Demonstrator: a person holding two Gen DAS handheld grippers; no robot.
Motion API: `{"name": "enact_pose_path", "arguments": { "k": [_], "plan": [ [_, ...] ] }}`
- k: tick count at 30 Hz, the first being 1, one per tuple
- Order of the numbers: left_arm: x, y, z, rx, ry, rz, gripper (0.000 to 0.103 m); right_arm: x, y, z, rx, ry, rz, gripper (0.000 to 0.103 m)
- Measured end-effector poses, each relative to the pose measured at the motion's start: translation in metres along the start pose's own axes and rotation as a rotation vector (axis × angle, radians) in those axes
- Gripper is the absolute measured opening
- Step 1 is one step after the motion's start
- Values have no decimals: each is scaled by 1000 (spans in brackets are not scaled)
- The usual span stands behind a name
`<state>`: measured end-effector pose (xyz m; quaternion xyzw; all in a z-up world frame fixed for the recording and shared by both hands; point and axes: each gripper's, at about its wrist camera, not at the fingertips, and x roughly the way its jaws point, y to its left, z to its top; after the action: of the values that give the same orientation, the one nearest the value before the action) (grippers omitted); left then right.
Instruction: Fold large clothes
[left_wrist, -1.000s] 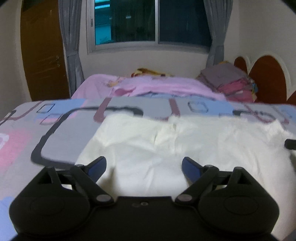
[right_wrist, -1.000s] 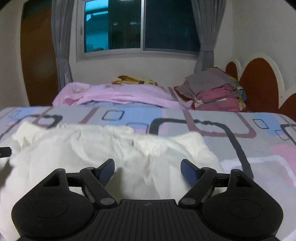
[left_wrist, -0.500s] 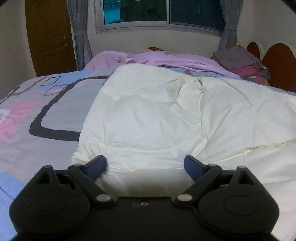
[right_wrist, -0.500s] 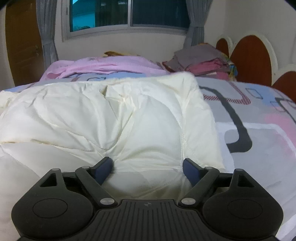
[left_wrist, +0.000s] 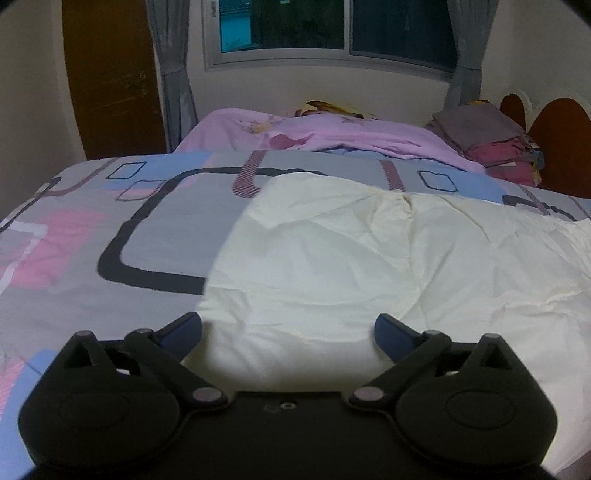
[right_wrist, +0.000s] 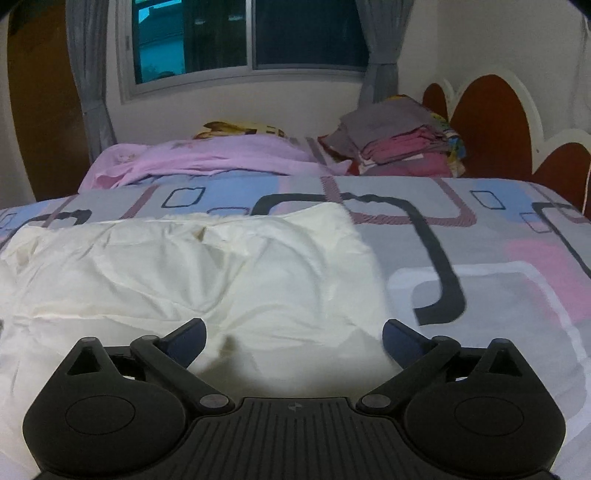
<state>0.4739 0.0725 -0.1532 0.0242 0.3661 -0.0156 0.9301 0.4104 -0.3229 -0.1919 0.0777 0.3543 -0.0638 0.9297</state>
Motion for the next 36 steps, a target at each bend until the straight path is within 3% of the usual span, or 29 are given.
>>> {"name": "enact_pose_path", "arguments": {
  "k": [6,12,19,23,25,29,33,34,36],
  "plan": [
    [7,22,-2,-67,53,26,102,4,-28,-7,62,57,-32,101],
    [5,46,-19,-126,124,-6,102,-4,-46,-28,142,117,19,101],
    [-32,71,-60,-313,177,-25,102,-36,-64,-67,332,180,49,102],
    [-34,78,-78,-454,241,-100,101,-44,-68,-85,478,228,114,102],
    [-30,77,-79,-468,213,-114,100,-43,-65,-86,529,231,139,102],
    [-18,73,-72,-487,154,-158,84,-39,-52,-80,555,206,178,98],
    [-9,72,-66,-528,130,-174,67,-35,-45,-77,579,168,147,90],
    [-8,71,-65,-538,124,-176,64,-34,-46,-77,596,158,139,85],
    [-6,70,-63,-538,119,-190,47,-34,-48,-75,622,143,127,73]
  ]
}}
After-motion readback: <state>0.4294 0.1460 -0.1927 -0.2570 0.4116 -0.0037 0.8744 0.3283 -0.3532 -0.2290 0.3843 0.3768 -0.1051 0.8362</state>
